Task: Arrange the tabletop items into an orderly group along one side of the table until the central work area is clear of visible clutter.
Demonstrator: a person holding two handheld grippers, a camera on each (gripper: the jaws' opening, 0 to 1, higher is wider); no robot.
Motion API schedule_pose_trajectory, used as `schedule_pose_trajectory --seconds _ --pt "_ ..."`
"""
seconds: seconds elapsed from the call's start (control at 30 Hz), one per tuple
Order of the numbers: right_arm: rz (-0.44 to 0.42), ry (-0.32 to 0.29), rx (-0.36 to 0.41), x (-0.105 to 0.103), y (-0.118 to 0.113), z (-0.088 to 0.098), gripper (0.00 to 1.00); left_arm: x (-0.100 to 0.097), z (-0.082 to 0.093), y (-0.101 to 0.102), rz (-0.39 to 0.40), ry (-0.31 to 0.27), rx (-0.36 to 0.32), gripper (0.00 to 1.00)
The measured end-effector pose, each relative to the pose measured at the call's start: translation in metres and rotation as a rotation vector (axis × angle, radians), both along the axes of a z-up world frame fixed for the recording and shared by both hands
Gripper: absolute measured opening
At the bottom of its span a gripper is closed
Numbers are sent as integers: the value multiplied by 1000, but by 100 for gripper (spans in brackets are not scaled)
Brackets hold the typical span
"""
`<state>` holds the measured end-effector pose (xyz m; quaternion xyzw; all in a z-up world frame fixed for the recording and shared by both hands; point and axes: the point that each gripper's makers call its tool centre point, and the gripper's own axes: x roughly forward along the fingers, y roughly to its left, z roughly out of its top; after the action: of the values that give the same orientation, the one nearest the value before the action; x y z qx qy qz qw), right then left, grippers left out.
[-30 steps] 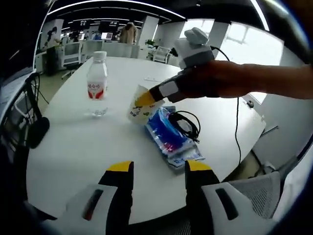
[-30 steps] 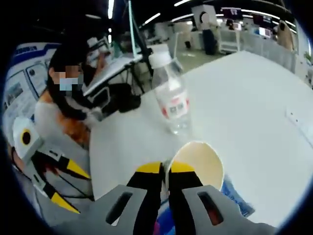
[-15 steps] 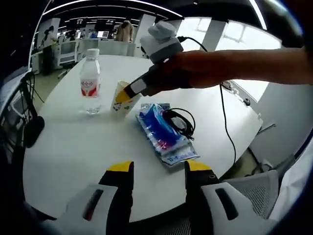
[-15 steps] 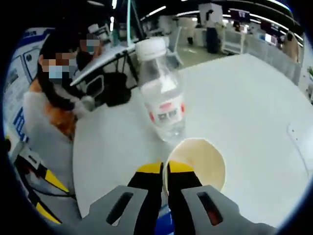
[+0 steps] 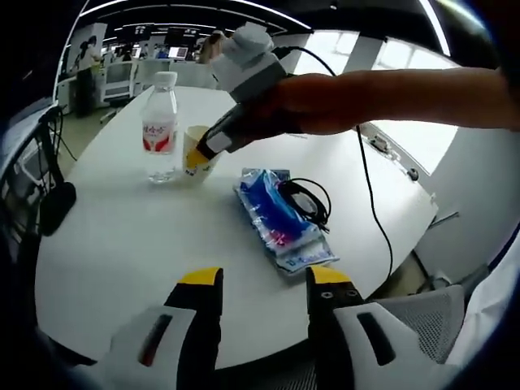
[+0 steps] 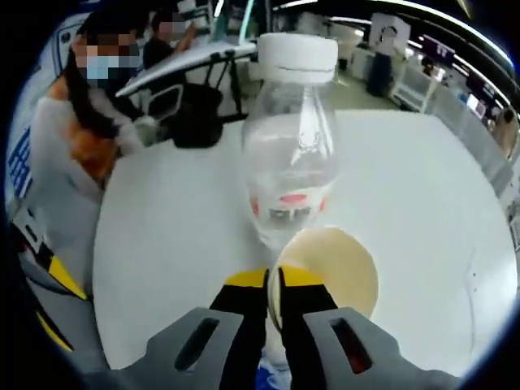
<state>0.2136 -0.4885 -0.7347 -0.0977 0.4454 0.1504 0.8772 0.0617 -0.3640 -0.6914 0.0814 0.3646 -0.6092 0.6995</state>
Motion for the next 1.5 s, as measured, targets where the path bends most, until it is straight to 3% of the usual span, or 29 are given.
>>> schedule_pose_trajectory --seconds 0.2,0.6,0.9,1.07,1.27,1.5 --pt "5 15 -23 -1 -4 -2 15 4 -2 1 9 0 2 40" --pt "5 -71 -45 -10 -8 24 20 0 -3 0 2 2 3 40" --pt "-34 -148 -11 -30 -8 49 22 -1 -5 4 1 -12 18 40" --pt "-22 -156 -25 -48 -10 56 23 1 0 2 9 -18 10 40" --pt "-86 -215 -11 -70 -21 72 22 3 6 2 15 -28 8 40" --pt "-220 -212 -6 -123 -45 65 22 5 11 3 25 -35 3 40"
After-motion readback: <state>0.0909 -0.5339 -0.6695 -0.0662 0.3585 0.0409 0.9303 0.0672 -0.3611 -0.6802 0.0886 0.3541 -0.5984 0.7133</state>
